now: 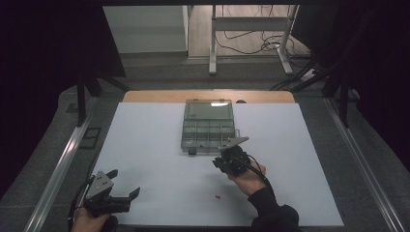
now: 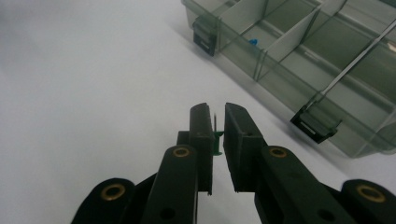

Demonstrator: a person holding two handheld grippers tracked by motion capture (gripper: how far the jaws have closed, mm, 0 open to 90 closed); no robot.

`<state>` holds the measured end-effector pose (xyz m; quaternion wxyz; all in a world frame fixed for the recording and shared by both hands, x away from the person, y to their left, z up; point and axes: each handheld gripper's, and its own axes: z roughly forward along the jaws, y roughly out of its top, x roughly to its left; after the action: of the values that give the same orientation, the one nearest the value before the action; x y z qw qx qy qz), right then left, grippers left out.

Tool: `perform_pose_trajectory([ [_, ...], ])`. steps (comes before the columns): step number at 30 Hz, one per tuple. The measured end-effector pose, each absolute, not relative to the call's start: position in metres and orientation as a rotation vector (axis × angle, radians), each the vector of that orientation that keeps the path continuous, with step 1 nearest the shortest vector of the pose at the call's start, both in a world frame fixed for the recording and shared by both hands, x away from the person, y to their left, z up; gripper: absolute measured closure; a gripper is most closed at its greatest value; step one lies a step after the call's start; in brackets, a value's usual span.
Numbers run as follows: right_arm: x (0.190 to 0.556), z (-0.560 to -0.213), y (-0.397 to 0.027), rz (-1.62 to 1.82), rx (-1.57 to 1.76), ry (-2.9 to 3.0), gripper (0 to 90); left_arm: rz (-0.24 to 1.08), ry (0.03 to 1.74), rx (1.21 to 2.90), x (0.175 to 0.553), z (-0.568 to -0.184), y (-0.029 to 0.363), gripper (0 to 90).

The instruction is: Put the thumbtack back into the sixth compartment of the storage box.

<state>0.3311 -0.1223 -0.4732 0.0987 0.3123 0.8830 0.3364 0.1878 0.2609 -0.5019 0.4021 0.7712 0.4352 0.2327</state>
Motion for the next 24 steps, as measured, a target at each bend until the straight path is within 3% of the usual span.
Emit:
perform_pose_trajectory([
  [24,0.372,-0.472,-0.104,1.052,0.965,2.502,81.5,0.583,1.098,1.945,0.188,-0.502,0.261,2.9],
])
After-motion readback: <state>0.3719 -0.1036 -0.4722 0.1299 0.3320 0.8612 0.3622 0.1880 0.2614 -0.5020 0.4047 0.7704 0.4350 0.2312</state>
